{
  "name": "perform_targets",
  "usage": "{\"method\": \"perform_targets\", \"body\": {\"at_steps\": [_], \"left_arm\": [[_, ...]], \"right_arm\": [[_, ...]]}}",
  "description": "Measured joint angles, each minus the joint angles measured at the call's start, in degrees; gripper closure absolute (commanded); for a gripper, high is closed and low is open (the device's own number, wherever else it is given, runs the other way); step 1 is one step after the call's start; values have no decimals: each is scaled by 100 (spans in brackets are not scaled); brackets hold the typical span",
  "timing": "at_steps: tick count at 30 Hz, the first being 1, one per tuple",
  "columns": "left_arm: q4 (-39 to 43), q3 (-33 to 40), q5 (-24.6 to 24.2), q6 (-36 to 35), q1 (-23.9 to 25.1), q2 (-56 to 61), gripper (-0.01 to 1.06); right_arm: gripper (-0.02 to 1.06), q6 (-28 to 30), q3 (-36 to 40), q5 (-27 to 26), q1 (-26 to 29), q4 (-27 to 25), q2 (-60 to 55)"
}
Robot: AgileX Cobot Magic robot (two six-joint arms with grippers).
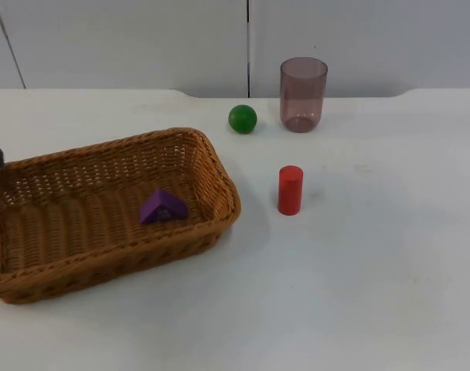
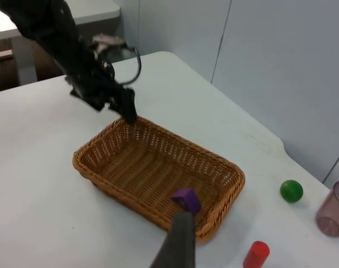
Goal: Pick up the basket with the left hand and place the triangular block into the basket with the right hand.
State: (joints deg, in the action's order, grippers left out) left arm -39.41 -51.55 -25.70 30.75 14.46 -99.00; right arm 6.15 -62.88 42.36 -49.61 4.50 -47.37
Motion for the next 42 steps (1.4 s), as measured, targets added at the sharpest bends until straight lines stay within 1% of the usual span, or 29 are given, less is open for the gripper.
{"method": "perform_targets", "body": {"at_steps": [3,4,8,9,11,14,15,17,20,21,25,26,28,30,31,37,38,40,41,42], "left_arm": [[67,-14,106,0,0,777,12],[67,-14,106,0,0,777,12],[67,-14,14,-30,0,1838,12],[67,-14,14,-30,0,1838,12],[67,-14,-227,-30,0,2576,12],[121,-14,-562,-30,0,3343,12],[121,-14,-562,-30,0,3343,12],[171,-14,-715,-69,0,3779,12],[201,-14,-852,-101,-238,4362,12],[201,-14,-852,-101,-238,4362,12],[296,61,-1010,-115,-927,5034,12],[296,61,-1010,-115,-927,5034,12],[506,214,-1075,-115,-1261,5383,12],[751,444,-1167,-115,-1478,5721,12],[751,444,-1167,-115,-1478,5721,12],[1262,1139,-1274,-653,-1545,6921,12],[1262,1139,-1274,-653,-1545,6921,12],[1556,1307,-1338,-927,-1545,7293,12],[1793,1410,-1468,-1142,-1545,7590,12],[1793,1410,-1468,-1142,-1545,7590,12]], "right_arm": [[32,0,0,0,0,0,0],[32,0,0,0,0,0,0],[32,21,0,0,0,62,0],[32,21,0,0,0,62,0],[32,21,0,0,0,136,0],[32,21,0,-41,0,167,23],[32,21,0,-41,0,167,23],[32,21,0,-111,0,197,135],[32,21,37,-184,0,236,391],[32,21,37,-184,0,236,391],[32,-1,403,-303,0,257,892],[32,-1,403,-303,0,257,892],[32,-14,689,-341,0,257,1154],[32,-54,1028,-352,0,257,1445],[32,-54,1028,-352,0,257,1445],[32,-269,1852,-387,0,257,2311],[32,-269,1852,-387,0,257,2311],[32,-392,2079,-387,0,257,2580],[32,-481,2248,-375,0,257,2788],[32,-481,2248,-375,0,257,2788]]}}
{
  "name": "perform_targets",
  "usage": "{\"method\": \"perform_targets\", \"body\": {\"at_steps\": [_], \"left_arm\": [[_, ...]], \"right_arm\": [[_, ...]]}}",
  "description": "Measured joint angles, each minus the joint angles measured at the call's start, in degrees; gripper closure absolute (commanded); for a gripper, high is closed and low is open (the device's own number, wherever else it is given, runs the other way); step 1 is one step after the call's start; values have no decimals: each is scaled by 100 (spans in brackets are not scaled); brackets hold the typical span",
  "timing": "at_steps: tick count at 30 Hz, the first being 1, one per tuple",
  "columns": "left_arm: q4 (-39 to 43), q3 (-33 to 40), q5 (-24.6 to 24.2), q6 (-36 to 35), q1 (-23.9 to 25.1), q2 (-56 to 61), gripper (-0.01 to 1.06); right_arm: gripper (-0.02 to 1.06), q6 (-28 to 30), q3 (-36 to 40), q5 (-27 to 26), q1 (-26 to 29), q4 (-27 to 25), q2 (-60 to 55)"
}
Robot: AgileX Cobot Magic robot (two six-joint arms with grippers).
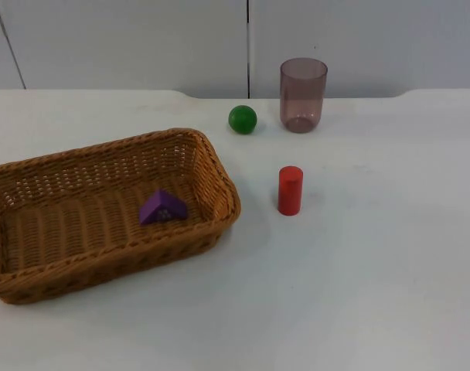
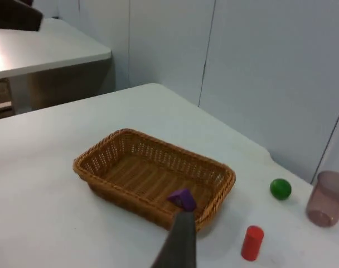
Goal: Pick up the basket with the left hand and place the triangular block into the basket with the right hand.
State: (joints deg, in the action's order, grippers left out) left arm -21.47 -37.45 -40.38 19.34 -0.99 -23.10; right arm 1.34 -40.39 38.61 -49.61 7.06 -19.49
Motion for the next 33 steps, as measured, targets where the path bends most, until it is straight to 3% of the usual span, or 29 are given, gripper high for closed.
{"method": "perform_targets", "body": {"at_steps": [5,16,26,33], "left_arm": [[833,234,-596,-779,0,808,12],[1784,269,-1691,-1620,0,2021,12],[1924,491,-1934,-1703,0,2294,12],[2104,852,-2096,-1715,0,2294,12]], "right_arm": [[32,-196,369,265,0,0,583],[32,-356,389,1241,0,0,1249],[32,-428,389,2077,0,0,1887],[32,-479,576,2269,0,-151,1941]]}}
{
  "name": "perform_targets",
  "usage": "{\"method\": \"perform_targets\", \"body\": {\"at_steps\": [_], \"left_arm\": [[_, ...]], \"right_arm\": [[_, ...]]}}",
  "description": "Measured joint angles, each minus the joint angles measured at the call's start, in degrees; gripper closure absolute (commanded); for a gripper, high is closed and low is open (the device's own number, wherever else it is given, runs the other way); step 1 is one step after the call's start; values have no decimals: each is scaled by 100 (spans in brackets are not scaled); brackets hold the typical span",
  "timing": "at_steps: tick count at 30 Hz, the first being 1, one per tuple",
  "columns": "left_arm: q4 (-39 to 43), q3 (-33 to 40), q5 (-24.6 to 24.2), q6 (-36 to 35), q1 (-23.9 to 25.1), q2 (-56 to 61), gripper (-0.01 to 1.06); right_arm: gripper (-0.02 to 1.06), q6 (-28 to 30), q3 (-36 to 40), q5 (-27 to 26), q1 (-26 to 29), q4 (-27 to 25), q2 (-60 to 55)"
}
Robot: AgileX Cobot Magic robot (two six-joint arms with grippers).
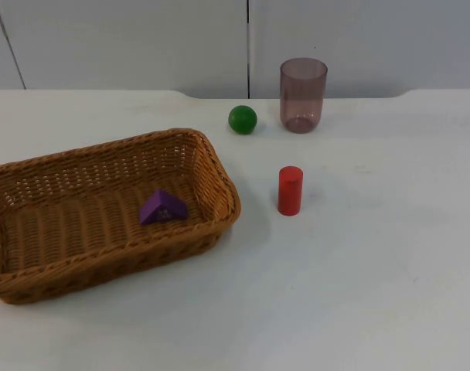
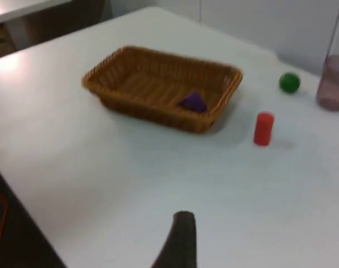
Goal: Pick up the basket with the left hand and place the triangular block into the basket with the right hand.
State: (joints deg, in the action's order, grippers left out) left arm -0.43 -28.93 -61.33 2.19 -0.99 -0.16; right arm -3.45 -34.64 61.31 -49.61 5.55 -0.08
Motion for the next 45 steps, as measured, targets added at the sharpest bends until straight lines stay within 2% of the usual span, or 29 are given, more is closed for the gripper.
{"method": "perform_targets", "body": {"at_steps": [5,16,27,30,32,34,35,37,45], "left_arm": [[43,24,-9,-9,0,0,12],[43,24,-9,-9,0,0,12],[43,24,-9,-9,0,0,12],[43,24,-9,-9,0,0,12],[43,24,-9,-9,0,0,12],[43,24,-9,-9,0,0,8],[43,24,-9,-9,0,0,8],[43,24,-9,-9,0,0,0],[43,24,-9,-9,0,0,0]], "right_arm": [[32,0,441,62,0,-152,0],[32,0,454,74,0,-406,0],[32,0,454,74,0,-406,0],[28,0,454,74,0,-416,0],[16,0,454,74,0,-416,0],[0,13,454,74,0,-427,0],[0,13,454,74,0,-427,0],[-1,13,454,74,0,-427,0],[-1,13,454,74,0,-435,0]]}}
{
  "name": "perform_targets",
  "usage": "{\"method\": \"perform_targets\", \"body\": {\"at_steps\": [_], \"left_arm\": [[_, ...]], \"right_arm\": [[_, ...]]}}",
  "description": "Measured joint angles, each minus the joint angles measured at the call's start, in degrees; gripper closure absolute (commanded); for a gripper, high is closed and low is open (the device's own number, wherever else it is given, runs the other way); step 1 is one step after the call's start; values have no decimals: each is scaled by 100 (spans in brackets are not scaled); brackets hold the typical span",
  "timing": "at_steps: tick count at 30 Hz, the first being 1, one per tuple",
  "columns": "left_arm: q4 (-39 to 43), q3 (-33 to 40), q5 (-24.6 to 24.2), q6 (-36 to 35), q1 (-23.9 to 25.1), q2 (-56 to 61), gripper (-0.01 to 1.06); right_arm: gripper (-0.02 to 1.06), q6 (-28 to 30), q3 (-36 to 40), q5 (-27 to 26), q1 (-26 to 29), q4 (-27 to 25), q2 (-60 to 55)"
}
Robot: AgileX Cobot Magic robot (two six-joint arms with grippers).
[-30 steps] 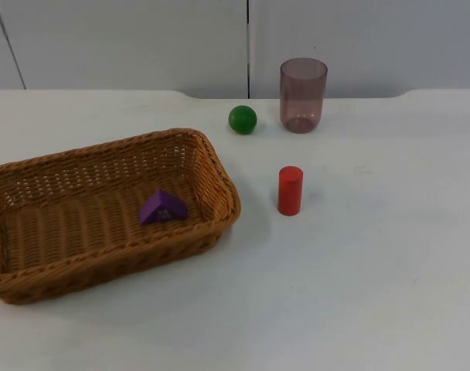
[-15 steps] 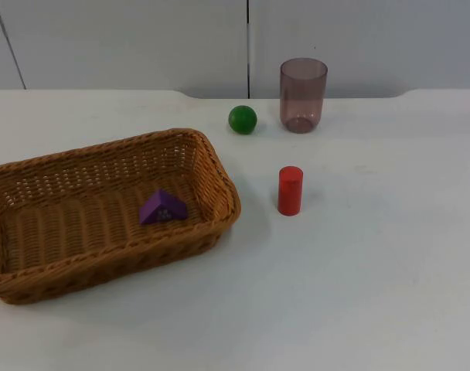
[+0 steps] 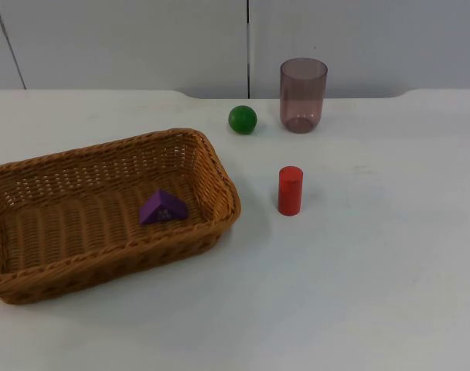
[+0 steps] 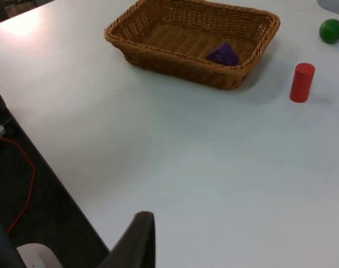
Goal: Pick up the basket with the left hand and place the triangular block into the basket with the right hand.
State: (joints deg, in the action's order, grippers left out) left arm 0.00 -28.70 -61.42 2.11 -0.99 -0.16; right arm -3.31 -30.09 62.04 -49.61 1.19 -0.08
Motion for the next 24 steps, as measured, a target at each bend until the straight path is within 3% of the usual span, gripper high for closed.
{"method": "perform_targets", "body": {"at_steps": [15,22,24], "left_arm": [[0,0,0,-14,0,0,0],[0,0,0,-14,0,0,0],[0,0,0,-14,0,0,0]], "right_arm": [[-1,0,0,0,12,-13,0],[-1,0,0,0,812,-13,0],[-1,0,0,0,1270,-13,0]]}}
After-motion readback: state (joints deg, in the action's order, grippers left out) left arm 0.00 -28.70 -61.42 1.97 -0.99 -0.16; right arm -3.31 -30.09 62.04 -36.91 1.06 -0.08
